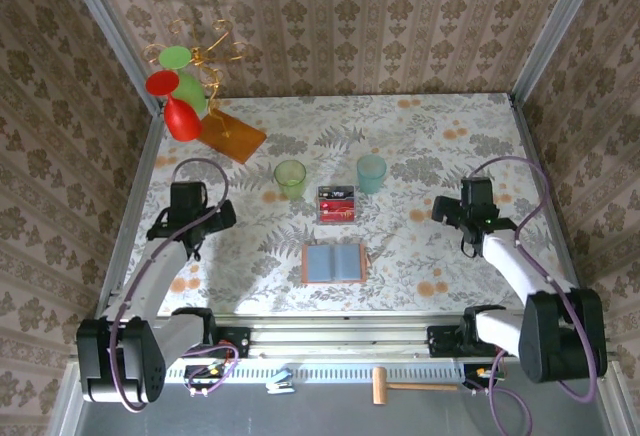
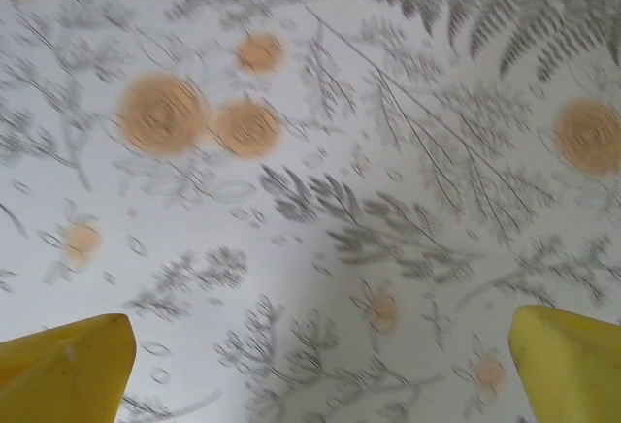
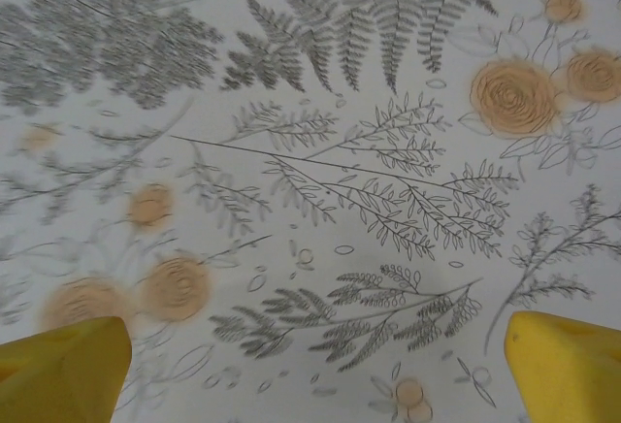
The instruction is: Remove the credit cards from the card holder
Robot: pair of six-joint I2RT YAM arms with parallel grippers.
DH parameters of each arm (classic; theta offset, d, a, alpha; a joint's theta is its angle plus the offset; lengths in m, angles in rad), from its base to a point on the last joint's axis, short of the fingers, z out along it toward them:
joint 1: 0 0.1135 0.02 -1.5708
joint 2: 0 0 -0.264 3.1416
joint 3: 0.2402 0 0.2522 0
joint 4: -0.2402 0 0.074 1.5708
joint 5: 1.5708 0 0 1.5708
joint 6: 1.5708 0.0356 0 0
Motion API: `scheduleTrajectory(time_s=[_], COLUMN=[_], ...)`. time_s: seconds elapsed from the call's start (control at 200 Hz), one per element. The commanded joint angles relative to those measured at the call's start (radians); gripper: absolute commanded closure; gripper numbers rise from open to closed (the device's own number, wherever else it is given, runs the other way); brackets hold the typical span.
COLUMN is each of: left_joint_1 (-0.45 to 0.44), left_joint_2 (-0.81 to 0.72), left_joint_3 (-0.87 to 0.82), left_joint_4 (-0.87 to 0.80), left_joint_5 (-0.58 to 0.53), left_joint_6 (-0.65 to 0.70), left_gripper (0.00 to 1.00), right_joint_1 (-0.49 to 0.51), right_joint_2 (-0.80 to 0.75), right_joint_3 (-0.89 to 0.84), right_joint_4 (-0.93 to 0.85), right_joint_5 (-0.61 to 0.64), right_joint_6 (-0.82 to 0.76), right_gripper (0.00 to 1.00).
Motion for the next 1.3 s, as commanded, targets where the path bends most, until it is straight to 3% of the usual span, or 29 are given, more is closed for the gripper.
scheduleTrajectory(time_s=[0.0,0.11,0.235,0.535,0.72,0.87,1.23,1.295], left_joint_1=[0.049,0.073,0.078,0.137,0.161,0.17,0.15,0.125], left_joint_2=[0.018,0.048,0.062,0.223,0.331,0.409,0.462,0.475], left_joint_3=[-0.024,-0.035,-0.119,-0.254,-0.228,-0.204,-0.158,-0.165], left_joint_4=[0.107,0.21,0.458,0.951,1.087,1.137,1.122,1.149], left_joint_5=[-0.089,-0.08,-0.084,0.014,0.124,0.184,0.331,0.313], left_joint_6=[0.048,0.098,0.184,0.236,0.234,0.261,0.335,0.367], left_gripper=[0.0,0.0,0.0,0.0,0.0,0.0,0.0,0.0], right_joint_1=[-0.019,-0.022,-0.031,-0.047,-0.03,-0.015,0.016,0.015], right_joint_2=[0.079,0.142,0.165,0.235,0.282,0.351,0.344,0.344], right_joint_3=[0.01,0.036,-0.002,-0.074,-0.064,-0.148,-0.121,-0.121], right_joint_4=[0.224,0.313,0.493,0.794,0.83,1.05,0.987,0.987], right_joint_5=[0.03,0.032,0.043,-0.067,-0.157,-0.182,-0.111,-0.111], right_joint_6=[-0.031,-0.055,-0.079,-0.11,-0.164,-0.193,-0.207,-0.207], right_gripper=[0.0,0.0,0.0,0.0,0.01,0.01,0.0,0.0])
